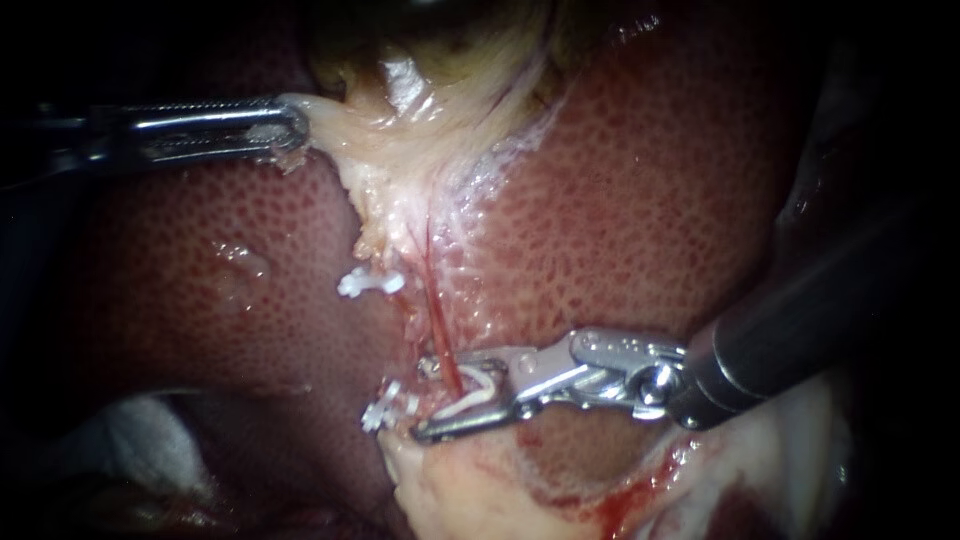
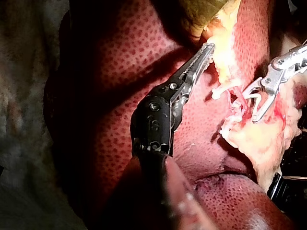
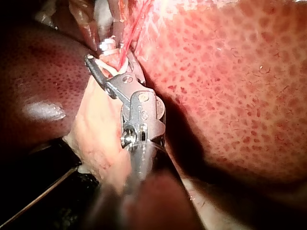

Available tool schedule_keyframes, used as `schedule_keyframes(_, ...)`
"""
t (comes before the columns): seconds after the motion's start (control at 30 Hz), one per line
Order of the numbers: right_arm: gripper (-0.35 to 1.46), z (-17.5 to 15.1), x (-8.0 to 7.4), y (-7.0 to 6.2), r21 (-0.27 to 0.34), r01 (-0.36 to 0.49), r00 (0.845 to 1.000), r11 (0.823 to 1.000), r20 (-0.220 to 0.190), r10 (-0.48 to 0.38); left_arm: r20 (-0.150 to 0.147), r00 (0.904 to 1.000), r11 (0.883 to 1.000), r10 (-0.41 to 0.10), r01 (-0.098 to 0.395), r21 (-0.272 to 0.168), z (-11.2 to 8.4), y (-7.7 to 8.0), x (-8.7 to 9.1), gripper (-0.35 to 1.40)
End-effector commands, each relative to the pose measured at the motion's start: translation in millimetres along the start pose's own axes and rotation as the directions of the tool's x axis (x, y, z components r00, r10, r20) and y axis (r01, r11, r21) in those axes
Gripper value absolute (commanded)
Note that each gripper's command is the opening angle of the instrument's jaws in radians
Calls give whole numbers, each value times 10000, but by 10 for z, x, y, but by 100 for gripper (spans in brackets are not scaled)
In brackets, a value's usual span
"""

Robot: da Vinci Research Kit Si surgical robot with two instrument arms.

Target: Clipping first clip right tube

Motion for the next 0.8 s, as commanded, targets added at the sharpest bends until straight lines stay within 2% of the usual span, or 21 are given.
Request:
schedule_keyframes(0.03,44,-1,0,0,1,-22,10000,10000,0,22,1,10000,10000,-1,1,2,0,0,0,-35)
schedule_keyframes(0.3,28,-3,-1,0,62,-464,9989,9989,9,464,-1,10000,10000,1,-1,8,1,0,-1,-35)
schedule_keyframes(0.43,12,-5,-2,0,35,-698,9976,9976,-8,698,-2,10000,10000,3,-3,10,1,0,-1,-35)
schedule_keyframes(0.67,-31,-10,-5,1,-37,-1217,9925,9926,-56,1217,-2,10000,10000,4,-4,10,1,0,-1,-35)
schedule_keyframes(0.73,-35,-12,-6,0,-31,-1332,9911,9911,-57,1331,-2,10000,10000,4,-4,10,1,0,-1,-35)
schedule_keyframes(0.8,-35,-14,-6,0,-31,-1799,9837,9837,-76,1798,-2,10000,10000,5,-5,10,1,0,-1,-35)
